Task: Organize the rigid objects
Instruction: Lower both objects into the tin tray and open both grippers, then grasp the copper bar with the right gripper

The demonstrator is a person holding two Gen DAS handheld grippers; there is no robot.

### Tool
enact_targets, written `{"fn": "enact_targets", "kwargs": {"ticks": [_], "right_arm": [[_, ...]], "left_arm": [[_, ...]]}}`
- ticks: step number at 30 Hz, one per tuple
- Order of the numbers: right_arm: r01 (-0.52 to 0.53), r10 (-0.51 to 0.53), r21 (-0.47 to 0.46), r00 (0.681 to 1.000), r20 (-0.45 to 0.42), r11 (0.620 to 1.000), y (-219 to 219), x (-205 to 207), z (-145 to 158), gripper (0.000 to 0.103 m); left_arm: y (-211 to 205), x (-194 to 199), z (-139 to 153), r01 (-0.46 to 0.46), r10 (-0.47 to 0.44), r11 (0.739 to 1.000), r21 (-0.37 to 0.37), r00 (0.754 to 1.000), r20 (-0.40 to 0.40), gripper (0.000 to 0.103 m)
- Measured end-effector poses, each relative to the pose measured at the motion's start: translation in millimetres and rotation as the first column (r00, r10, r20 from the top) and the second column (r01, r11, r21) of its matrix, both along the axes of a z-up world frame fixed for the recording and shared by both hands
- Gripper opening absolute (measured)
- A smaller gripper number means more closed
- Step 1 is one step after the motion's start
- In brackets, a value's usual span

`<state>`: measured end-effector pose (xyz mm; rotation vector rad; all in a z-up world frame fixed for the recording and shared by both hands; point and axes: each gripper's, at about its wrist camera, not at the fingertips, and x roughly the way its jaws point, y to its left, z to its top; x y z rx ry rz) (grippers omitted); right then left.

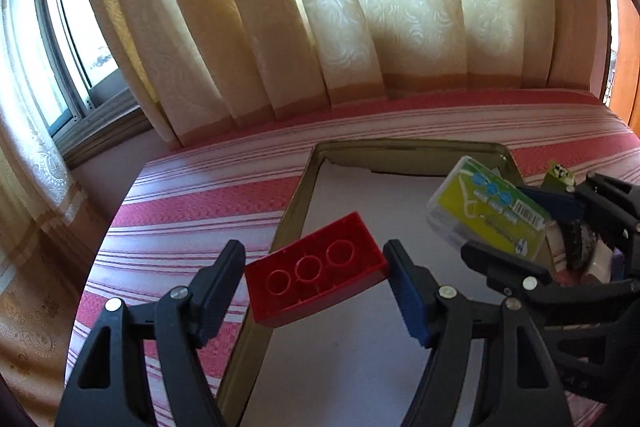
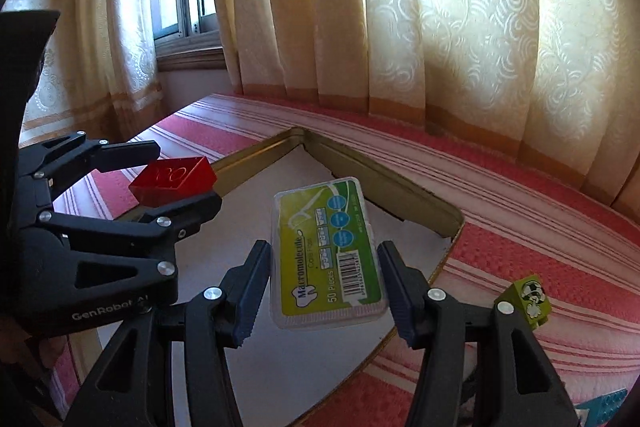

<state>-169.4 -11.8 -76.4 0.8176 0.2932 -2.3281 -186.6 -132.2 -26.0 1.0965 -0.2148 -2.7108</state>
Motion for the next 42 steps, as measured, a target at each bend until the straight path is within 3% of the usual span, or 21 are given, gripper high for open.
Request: {"fn": "enact_targets", "kwargs": {"ticks": [6, 11, 17, 22, 29, 42], "right_arm": [[0.014, -0.014, -0.001, 1.0, 0.023, 1.0, -5, -17, -7, 0.062], [0.023, -0.022, -0.035, 1.0, 0.023, 0.999, 9, -10, 1, 0.07], [0.013, -0.013, -0.12, 1.0, 0.002, 0.993, 72, 31, 19, 0.076], [0.123, -0.134, -0.16, 0.99, -0.055, 0.979, 158, 71, 15, 0.08], [0.242, -0.249, -0.12, 0.967, -0.046, 0.963, 223, 100, -10, 0.08], [0.141, -0.136, -0.045, 0.986, 0.1, 0.989, 212, 95, -40, 0.08]], "left_arm": [[-3, -4, 1, -0.027, 0.028, 0.999, -0.02, 1.0, 0.007, 0.076], [-5, 12, 8, -0.03, 0.031, 1.0, 0.007, 0.999, -0.044, 0.097], [18, 74, 23, -0.012, 0.028, 0.997, 0.076, 0.977, -0.214, 0.103], [62, 117, 13, 0.077, -0.035, 0.988, 0.137, 0.957, -0.287, 0.103], [125, 133, -5, 0.206, -0.164, 0.969, 0.135, 0.95, -0.267, 0.103], [151, 123, -23, 0.223, -0.195, 0.966, 0.135, 0.962, -0.193, 0.103]]}}
